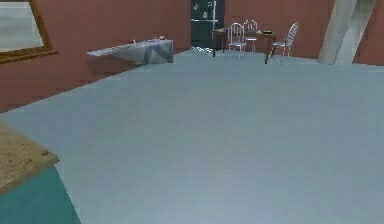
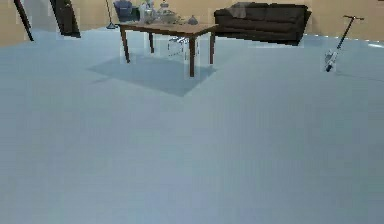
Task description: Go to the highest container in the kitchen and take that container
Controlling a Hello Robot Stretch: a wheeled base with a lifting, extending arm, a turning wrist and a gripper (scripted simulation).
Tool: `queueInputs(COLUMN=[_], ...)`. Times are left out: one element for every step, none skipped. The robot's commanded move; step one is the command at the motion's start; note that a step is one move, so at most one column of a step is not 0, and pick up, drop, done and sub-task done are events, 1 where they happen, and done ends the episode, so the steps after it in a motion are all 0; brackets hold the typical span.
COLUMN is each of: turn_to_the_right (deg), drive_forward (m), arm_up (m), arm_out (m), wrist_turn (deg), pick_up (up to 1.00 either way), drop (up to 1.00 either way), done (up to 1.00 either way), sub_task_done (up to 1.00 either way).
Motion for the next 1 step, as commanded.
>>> queueInputs(turn_to_the_right=[6.0], drive_forward=[0.00], arm_up=[0.00], arm_out=[0.00], wrist_turn=[0.0], pick_up=[0.00], drop=[0.00], done=[0.00], sub_task_done=[0.00])
